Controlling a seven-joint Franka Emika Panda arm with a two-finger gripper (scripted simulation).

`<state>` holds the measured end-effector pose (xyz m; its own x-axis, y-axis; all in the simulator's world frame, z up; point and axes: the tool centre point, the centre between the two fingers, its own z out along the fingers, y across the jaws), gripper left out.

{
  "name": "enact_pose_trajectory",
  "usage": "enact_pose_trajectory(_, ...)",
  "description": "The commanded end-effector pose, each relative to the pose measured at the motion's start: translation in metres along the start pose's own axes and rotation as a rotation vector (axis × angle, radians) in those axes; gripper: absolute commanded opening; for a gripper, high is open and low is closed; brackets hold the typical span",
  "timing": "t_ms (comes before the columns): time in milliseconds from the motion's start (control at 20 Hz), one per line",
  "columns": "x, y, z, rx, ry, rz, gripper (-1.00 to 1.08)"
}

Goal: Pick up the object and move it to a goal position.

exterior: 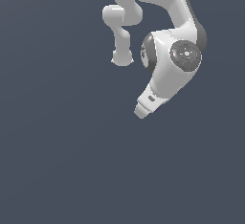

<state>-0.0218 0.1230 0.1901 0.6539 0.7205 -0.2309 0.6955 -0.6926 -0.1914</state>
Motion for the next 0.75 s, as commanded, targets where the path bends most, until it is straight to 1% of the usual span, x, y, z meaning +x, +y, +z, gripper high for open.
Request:
enact_pose_trajectory(0,0.006,-0.018,-0.023,0.0,0.001,0.0,-1.0)
enact_pose_trajectory(200,0.015,-0.038,-0.049,0.0,0.001,0.0,-1.0)
enact_pose_trajectory(350,0.02,-0.047,-0.063,0.0,0.001,0.0,-1.0)
enact_pose_trajectory(700,0.024,-0.056,-0.075,0.001,0.001,0.001,-1.0)
